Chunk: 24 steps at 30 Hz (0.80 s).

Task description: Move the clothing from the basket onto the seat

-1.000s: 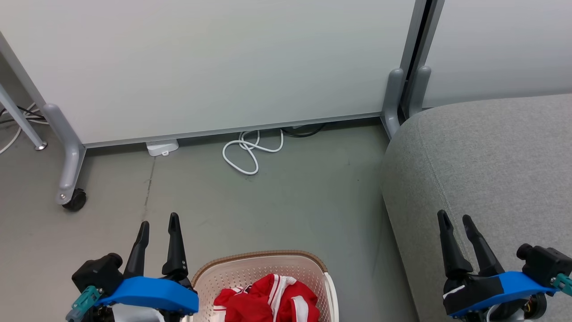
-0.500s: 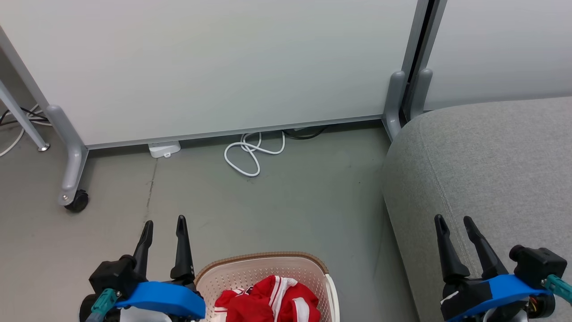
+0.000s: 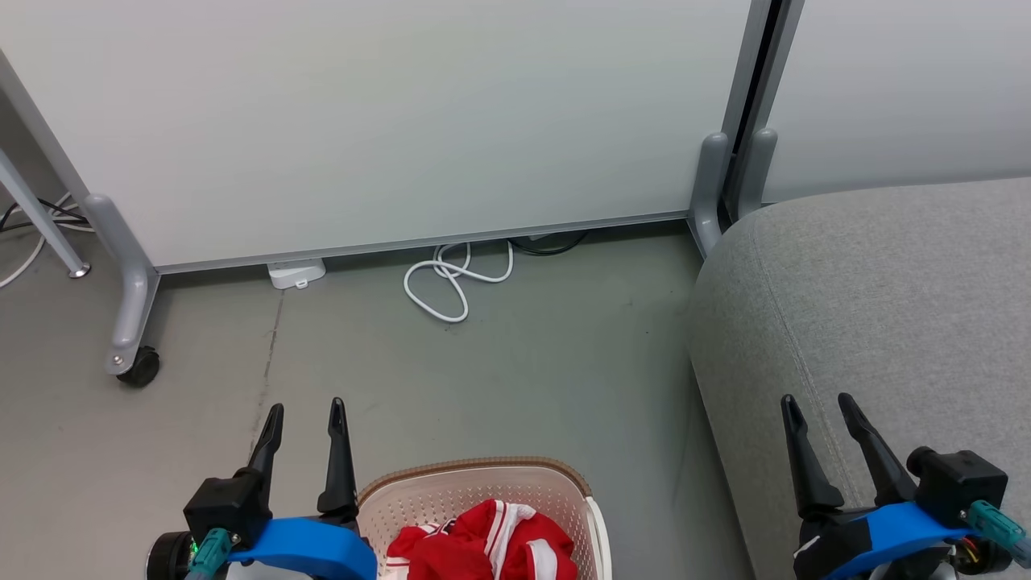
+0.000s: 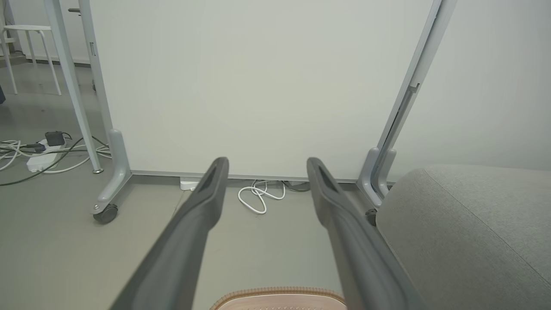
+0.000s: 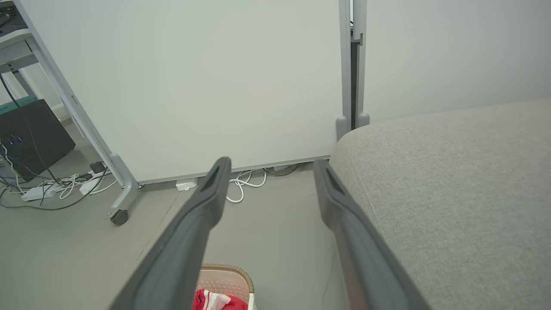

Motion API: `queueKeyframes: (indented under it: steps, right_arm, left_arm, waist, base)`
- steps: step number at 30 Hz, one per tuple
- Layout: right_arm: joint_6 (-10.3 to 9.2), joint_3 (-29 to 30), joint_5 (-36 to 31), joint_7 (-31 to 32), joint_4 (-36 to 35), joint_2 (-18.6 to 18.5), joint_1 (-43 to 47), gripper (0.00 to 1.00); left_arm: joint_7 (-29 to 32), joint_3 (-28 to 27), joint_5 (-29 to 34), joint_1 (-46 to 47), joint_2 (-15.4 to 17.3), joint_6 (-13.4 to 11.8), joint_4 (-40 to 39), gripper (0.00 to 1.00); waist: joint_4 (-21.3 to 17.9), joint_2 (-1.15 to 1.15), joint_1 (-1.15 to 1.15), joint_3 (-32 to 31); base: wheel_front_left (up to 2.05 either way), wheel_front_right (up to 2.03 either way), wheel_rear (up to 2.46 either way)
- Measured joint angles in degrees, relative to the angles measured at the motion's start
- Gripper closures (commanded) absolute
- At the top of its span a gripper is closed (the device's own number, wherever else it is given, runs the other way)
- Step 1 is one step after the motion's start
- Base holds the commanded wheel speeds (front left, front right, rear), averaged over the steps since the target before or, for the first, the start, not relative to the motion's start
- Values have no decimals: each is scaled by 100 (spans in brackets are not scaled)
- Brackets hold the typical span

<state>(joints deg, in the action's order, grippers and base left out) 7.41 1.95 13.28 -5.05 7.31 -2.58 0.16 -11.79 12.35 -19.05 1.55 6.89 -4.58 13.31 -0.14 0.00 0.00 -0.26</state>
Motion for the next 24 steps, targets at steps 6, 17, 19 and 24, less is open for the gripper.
queueKeyframes:
  steps: [6, 17, 19, 24]
  right_arm:
    - [1, 32, -255, -16, -53, -2, 16, 0]
    - [1, 44, -704, -143, -118, -9, 35, 0]
    - [1, 43, -768, -154, -118, -10, 37, 0]
    - [2, 43, -875, -157, -113, -12, 51, 0]
  left_arm:
    - [-16, -1, 104, -18, 8, -49, 37, 0]
    - [-92, 151, 466, -35, 45, -146, 33, 0]
    - [-97, 170, 532, -46, 55, -154, 33, 0]
    - [-144, 199, 606, -65, 54, -196, 25, 0]
  waist:
    - [12, 0, 0, -21]
    - [0, 0, 0, -2]
    - [1, 0, 0, -3]
    - [10, 0, 0, 0]
  base:
    - [0, 0, 0]
    - [0, 0, 0]
    - [0, 0, 0]
    - [0, 0, 0]
